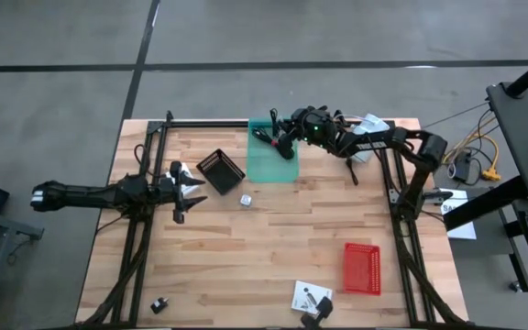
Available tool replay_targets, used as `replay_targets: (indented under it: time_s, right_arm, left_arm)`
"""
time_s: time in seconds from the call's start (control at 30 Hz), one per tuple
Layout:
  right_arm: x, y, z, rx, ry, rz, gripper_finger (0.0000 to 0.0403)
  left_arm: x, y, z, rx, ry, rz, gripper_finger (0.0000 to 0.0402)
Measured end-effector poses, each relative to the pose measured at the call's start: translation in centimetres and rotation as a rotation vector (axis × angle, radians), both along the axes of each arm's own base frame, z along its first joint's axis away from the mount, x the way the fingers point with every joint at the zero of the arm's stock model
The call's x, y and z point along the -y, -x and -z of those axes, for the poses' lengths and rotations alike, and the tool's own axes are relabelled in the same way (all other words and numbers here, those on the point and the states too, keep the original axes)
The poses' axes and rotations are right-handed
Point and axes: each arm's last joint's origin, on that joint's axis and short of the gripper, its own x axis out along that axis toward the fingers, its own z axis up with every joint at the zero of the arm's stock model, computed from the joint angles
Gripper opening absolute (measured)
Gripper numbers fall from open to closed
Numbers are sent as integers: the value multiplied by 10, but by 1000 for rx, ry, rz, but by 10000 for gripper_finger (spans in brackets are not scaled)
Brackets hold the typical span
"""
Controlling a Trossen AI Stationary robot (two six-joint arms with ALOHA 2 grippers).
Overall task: Pick and place items into bin
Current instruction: Put the white charger cable into the green bin
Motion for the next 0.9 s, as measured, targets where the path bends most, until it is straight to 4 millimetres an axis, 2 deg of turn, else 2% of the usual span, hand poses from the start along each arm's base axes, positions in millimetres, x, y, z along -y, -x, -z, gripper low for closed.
replay_targets:
  time_s: [0.2,0.9]
  right_arm:
    - [6,4,0,3,0,19,18]
    - [5,3,0,2,-5,-19,18]
  left_arm:
    - [0,0,1,-7,0,0,208]
    - [0,-1,1,-13,0,0,208]
